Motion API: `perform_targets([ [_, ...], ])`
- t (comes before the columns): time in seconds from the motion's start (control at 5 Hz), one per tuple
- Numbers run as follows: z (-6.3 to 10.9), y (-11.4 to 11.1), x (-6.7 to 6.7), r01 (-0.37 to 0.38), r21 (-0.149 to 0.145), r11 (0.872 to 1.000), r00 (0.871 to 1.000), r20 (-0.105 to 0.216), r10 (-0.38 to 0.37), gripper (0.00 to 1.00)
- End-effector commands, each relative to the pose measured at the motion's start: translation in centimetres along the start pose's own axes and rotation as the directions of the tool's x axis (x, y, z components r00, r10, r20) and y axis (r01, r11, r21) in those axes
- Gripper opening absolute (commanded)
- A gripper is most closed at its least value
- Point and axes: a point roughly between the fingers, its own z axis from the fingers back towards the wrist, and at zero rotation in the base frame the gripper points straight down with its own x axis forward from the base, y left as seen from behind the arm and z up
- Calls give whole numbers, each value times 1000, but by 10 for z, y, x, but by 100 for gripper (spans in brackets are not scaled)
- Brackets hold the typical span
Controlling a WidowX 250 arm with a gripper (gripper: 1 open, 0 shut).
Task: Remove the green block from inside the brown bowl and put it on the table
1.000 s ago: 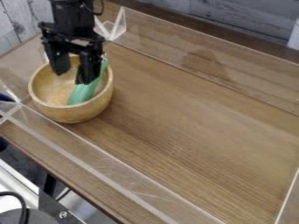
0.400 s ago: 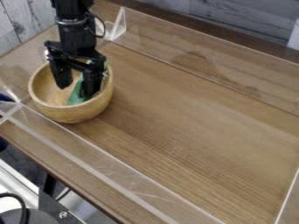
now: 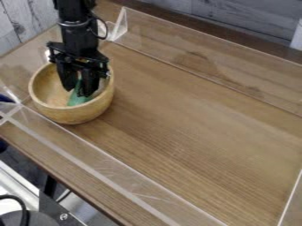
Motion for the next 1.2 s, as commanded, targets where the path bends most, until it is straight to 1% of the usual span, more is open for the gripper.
perform_targets([
  [0.0,17,2,9,-1,14,1000,999,44,0,100],
  [0.2,16,1,10,-4,10,1000,999,41,3,0],
  [0.4,16,0,11,-6,4,1000,999,36,6,0],
  [0.6,19,-2,11,-6,-2,1000,999,31,6,100],
  [0.8,19,-3,12,-9,-8,1000,1000,29,10,0],
  [1.0,17,-3,13,-11,-11,1000,1000,23,12,0],
])
